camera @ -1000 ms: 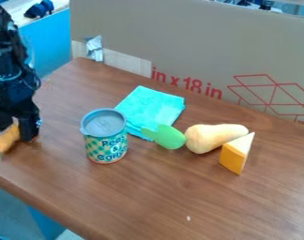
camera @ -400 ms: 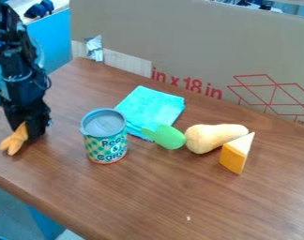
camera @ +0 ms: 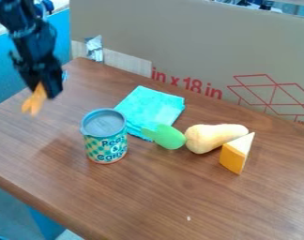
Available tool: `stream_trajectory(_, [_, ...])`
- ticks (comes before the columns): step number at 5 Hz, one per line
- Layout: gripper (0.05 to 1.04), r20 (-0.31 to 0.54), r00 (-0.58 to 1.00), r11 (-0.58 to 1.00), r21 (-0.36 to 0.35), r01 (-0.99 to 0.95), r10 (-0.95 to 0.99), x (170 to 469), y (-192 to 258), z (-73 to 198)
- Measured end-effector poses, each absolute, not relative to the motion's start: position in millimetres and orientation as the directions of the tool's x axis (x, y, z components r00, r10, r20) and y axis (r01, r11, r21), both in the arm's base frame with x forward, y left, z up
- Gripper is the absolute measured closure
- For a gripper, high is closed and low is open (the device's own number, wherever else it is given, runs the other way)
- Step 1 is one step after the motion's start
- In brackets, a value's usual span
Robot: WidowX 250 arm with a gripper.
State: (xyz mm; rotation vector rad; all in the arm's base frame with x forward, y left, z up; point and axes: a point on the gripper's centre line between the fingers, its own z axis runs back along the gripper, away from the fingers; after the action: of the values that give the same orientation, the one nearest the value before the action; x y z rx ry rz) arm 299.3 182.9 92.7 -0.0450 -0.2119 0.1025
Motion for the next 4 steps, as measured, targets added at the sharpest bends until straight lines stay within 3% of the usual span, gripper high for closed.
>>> stream_trajectory(1, [0.534,0.213,0.972,0.994,-0.07,-0.088,0.101,336.0,186.9,106.1])
stream_trajectory(2, [0.534,0.227,0.965,0.991,-0.064,-0.121,0.133,376.9,186.5,96.8])
stream_trajectory(4, [0.534,0.143,0.98,0.99,0.006,-0.139,0.137,401.0,172.0,61.8])
